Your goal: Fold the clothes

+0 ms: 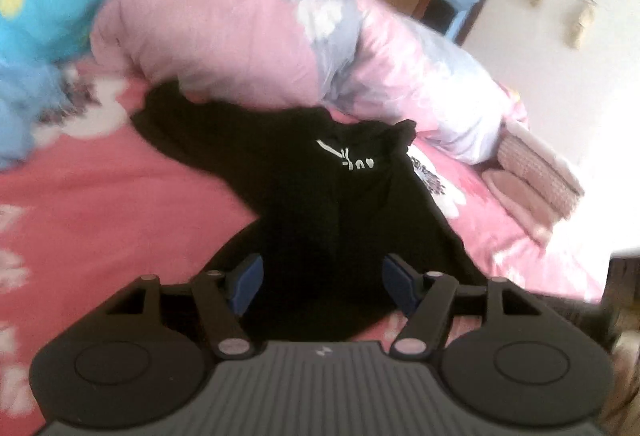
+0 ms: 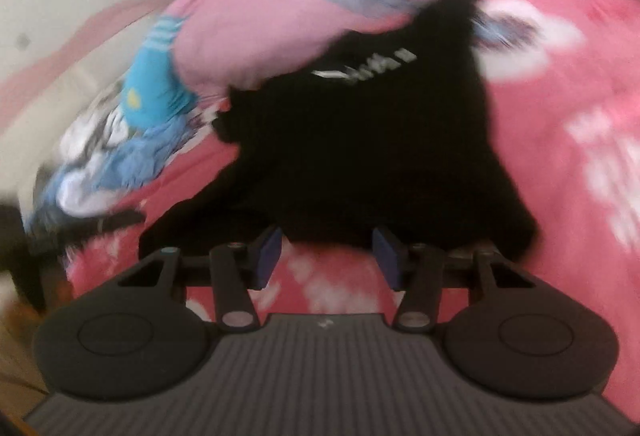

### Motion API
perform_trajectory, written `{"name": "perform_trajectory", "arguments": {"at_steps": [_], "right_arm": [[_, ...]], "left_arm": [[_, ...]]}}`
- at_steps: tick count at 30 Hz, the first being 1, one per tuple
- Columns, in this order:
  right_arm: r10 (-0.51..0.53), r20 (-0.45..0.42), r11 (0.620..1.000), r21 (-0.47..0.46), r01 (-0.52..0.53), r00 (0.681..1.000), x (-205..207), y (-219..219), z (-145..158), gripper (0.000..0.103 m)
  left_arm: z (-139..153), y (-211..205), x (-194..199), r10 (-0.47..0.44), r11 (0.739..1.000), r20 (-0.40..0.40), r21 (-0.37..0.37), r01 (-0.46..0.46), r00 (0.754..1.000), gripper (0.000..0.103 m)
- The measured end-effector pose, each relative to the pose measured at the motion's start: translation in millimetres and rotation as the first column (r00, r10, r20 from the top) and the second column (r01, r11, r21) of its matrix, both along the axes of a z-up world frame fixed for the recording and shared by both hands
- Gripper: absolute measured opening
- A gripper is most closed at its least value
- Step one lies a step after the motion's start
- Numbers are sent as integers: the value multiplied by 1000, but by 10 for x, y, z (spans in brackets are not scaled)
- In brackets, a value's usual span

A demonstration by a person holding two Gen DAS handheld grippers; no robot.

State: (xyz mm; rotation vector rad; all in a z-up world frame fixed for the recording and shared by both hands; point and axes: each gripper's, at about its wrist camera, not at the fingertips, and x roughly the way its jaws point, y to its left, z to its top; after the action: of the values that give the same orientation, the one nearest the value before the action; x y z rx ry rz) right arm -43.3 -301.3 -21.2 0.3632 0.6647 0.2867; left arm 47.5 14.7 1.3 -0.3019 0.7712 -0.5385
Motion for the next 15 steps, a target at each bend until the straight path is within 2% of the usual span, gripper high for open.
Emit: {"name": "perform_trajectory", "arguments": {"at_steps": [3,5,7,8,9,10,11,13,15], "right_arm": [[23,48,997,-80,-19,999,216,116,-19,50],[27,45,996,-87,-23,999,293,94,-87,50],[43,45,995,-92,-39,998,304,74,-169,50],[55,52,994,-101,-49,997,283,65,-208,50],[70,68,991,-120,-61,995,251,68,-234,50],[82,81,988,-135,-71,993,223,71,-251,50],[89,86,987,-140,-77,992,204,63,-253,50],[98,86,987,-133,-87,991,203,47,-248,51],[97,77,991,-104,-88,992,202,-2,-263,51]], "left_arm": [[-165,-114,591,35,998,-160,-45,-42,987,70],[-273,-194,898,55,997,-234,-46,-67,971,69],[-373,-257,1143,106,993,-293,-25,-118,950,60],[-397,-281,1222,125,991,-295,-8,-133,947,49],[-410,-307,1289,142,990,-291,22,-142,946,28],[-418,-329,1348,154,988,-287,50,-146,945,12],[-420,-345,1397,159,987,-284,79,-143,945,5],[-366,-337,1470,182,980,-254,129,-153,950,3],[-242,-244,1609,222,968,-192,162,-193,956,3]]}}
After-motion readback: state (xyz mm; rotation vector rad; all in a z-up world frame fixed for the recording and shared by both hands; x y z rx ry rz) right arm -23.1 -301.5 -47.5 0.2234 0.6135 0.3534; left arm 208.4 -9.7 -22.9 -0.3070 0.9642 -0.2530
